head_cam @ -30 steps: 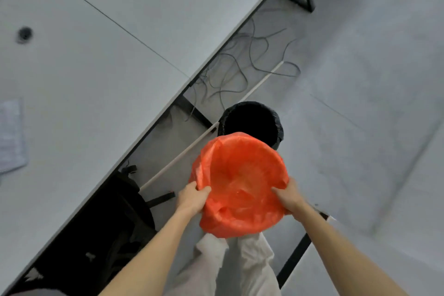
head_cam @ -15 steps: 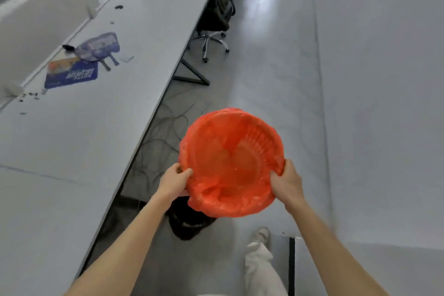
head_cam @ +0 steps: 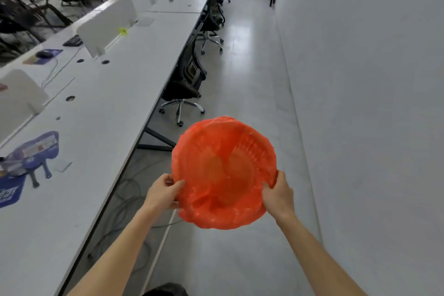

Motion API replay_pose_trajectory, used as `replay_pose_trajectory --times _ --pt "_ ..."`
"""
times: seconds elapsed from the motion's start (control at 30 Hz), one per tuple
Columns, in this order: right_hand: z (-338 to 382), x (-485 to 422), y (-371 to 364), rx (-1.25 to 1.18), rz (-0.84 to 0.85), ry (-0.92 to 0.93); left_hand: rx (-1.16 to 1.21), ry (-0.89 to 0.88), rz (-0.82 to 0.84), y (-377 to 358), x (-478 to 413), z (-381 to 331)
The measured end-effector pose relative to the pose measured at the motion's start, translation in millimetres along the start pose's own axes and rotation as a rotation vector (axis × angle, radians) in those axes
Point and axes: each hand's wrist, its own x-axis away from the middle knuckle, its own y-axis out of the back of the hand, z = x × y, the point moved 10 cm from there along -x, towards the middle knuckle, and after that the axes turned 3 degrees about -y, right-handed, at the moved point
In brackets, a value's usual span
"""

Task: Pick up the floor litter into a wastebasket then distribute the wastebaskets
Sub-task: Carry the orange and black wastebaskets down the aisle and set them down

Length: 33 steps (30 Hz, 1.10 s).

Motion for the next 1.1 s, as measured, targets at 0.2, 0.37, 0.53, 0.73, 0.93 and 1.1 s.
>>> replay_pose_trajectory --times 0.2,0.37,0.53,0.73,0.93,1.1 --pt "59.5 -145.5 -3.6 0.007 -0.031 -0.060 0.089 0.016 0.010 -26.7 -118.3 -71.5" --pt "108.6 -252.5 -16.2 0.000 -0.058 -0.099 0.012 0.013 0.134 -56.9 -242.0 -138.0" --pt "145.5 -350.1 -23.6 -0.008 -0.095 -0.156 -0.109 0.008 0.207 -80.9 -341.2 -203.2" --pt "175.1 -487.6 -45.4 -0.016 -0.096 -0.206 -0.212 -0.010 0.249 -108.1 -470.6 -270.5" --pt "214.8 -639.8 -71.4 -0.023 -0.031 -0.242 -0.291 -0.013 0.201 -136.8 -601.1 -343.0" --pt "269.2 -769.1 -75.0 0.023 0.006 -0.237 -0.324 -0.021 0.147 -159.7 -696.3 -416.4"
